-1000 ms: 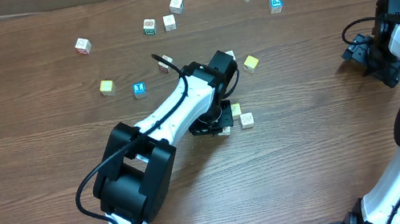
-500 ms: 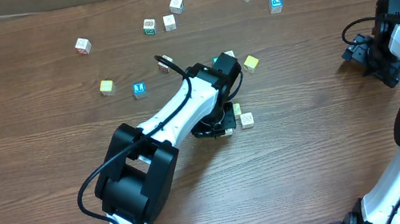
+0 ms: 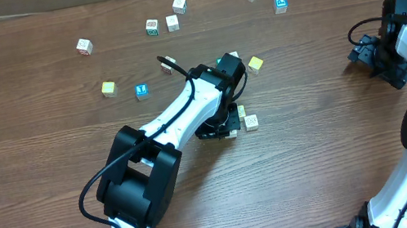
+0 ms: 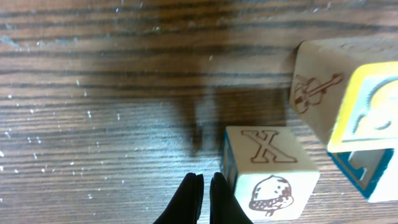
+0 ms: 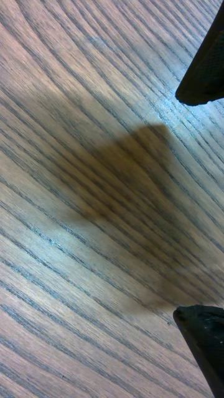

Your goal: Form a circle

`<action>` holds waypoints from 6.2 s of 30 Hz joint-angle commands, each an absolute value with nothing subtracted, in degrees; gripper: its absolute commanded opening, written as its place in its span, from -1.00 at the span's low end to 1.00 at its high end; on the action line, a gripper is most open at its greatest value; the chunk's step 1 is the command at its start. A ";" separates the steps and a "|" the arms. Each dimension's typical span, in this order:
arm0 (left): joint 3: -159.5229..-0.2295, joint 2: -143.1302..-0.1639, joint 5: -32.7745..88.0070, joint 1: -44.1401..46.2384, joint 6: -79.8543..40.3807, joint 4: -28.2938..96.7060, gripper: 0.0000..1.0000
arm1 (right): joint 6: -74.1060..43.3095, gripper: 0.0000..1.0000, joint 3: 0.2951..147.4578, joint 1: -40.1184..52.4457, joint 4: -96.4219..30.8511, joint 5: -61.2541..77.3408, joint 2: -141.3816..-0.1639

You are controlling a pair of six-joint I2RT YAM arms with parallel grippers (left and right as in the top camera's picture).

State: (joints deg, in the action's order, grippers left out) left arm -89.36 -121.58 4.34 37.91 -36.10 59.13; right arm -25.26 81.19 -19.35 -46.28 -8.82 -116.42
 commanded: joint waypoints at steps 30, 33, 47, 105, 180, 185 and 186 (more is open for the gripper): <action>-89.21 -121.08 4.56 38.41 -36.25 59.11 -0.91 | -25.47 1.00 80.97 -19.25 -46.11 -8.97 -114.87; -89.21 -121.08 4.54 38.41 -36.23 59.16 -0.91 | -25.47 1.00 80.97 -19.25 -46.11 -8.97 -114.87; -89.21 -121.08 4.54 38.41 -36.47 58.24 -0.91 | -25.47 1.00 80.97 -19.25 -46.11 -8.97 -114.87; -89.21 -121.08 4.54 38.72 -35.31 59.48 -0.91 | -25.47 1.00 80.97 -19.25 -46.11 -8.97 -114.87; -88.86 -119.42 6.76 44.27 -8.73 58.35 -0.91 | -25.47 1.00 80.97 -19.25 -46.11 -8.97 -114.87; -88.86 -119.92 6.66 44.29 -8.21 57.78 -0.92 | -25.47 1.00 80.97 -19.25 -46.11 -8.97 -114.87; -88.86 -119.92 6.66 44.27 -7.77 57.56 -0.92 | -25.47 1.00 80.97 -19.25 -46.11 -8.97 -114.87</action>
